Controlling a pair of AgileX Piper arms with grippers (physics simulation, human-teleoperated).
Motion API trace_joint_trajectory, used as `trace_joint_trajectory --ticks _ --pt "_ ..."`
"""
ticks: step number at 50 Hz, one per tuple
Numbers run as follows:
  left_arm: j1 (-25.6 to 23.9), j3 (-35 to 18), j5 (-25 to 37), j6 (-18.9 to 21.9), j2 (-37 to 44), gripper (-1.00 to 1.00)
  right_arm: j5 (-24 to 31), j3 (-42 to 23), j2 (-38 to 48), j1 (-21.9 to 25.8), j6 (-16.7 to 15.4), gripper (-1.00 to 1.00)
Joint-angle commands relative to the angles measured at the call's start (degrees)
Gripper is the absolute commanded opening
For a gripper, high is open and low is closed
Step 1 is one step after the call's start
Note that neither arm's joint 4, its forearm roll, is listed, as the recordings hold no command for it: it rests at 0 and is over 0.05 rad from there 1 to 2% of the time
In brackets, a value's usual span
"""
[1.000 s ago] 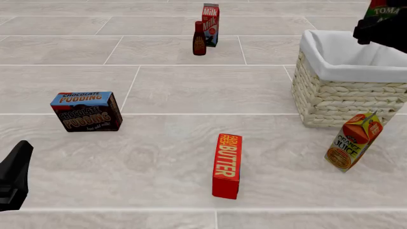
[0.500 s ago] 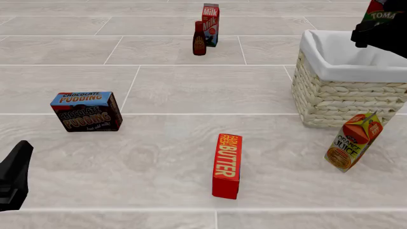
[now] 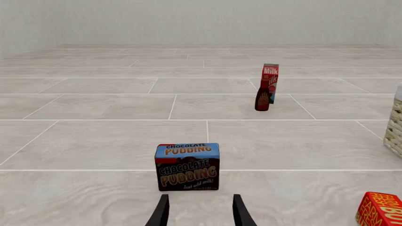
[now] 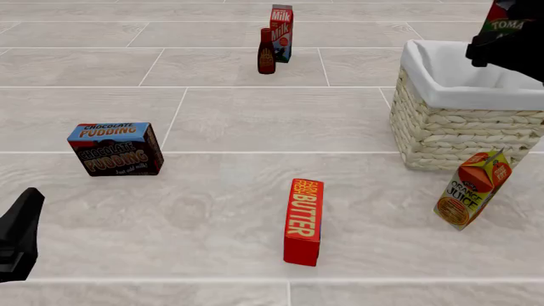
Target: Pick the tomato sauce and place it in the basket.
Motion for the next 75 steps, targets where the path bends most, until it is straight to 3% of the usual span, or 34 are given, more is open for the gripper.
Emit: trace_joint_trajectory --ticks 1,75 --pt "0.00 0.00 0.00 0.00 0.00 1.00 -0.08 -0.71 0.87 -0.10 0.91 -1.00" --pt "0.00 0.00 0.00 0.00 0.00 1.00 0.58 -3.25 5.34 0.07 2.04 -1.00"
